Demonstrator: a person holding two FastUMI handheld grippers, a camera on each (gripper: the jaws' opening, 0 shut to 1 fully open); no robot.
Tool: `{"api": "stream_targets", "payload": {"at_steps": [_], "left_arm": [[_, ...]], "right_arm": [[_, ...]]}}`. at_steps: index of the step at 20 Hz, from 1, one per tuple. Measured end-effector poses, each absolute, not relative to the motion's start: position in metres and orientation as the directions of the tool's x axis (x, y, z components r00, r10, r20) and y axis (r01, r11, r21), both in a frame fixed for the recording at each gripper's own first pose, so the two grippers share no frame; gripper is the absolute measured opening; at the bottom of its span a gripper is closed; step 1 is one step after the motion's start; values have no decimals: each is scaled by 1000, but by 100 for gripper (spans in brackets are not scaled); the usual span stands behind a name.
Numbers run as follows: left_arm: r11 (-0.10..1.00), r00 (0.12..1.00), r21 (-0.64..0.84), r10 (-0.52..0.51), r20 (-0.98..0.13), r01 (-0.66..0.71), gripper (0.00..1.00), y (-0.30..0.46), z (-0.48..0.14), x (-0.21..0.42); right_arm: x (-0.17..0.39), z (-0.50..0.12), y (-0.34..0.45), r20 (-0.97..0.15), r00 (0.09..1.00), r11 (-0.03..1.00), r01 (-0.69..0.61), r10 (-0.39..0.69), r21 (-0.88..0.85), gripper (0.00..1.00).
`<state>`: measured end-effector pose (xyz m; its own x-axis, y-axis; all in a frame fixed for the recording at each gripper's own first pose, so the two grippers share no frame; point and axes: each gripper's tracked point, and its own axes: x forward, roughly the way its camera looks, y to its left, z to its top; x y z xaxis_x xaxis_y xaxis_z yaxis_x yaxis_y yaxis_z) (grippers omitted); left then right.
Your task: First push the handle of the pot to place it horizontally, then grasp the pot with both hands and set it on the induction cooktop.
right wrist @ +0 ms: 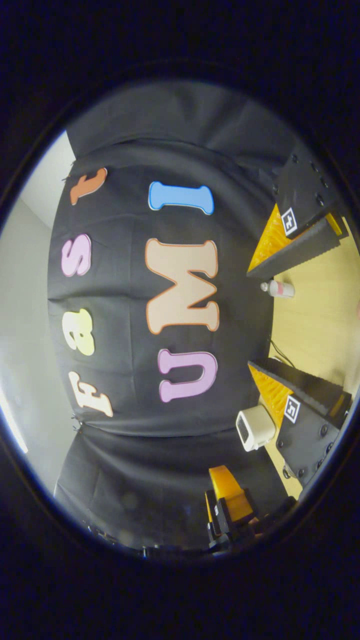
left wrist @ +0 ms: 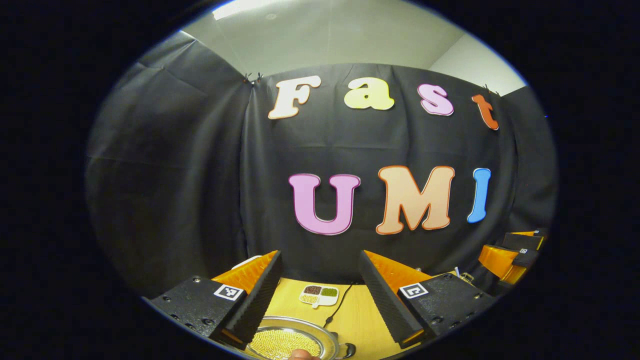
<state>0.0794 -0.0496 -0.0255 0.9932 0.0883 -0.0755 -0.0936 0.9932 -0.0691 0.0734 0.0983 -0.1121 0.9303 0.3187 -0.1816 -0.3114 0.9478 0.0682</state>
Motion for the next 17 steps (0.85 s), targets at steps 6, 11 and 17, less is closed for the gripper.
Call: {"api": "stream_targets", "payload": {"at_steps": [6,11,17], "left_arm": [[994,997,-74,80,9,-79,99,-102,11,55],[996,996,-52,78,36,-76,98,-128,24,43],[997,997,-39,71,29,-70,97,-143,23,38]], "right_arm": [[71,-70,54,-91,939,942,-326,333,81,93],[71,-56,27,-61,939,940,-335,339,65,93],[69,-56,12,-60,940,941,-331,336,70,93]]}}
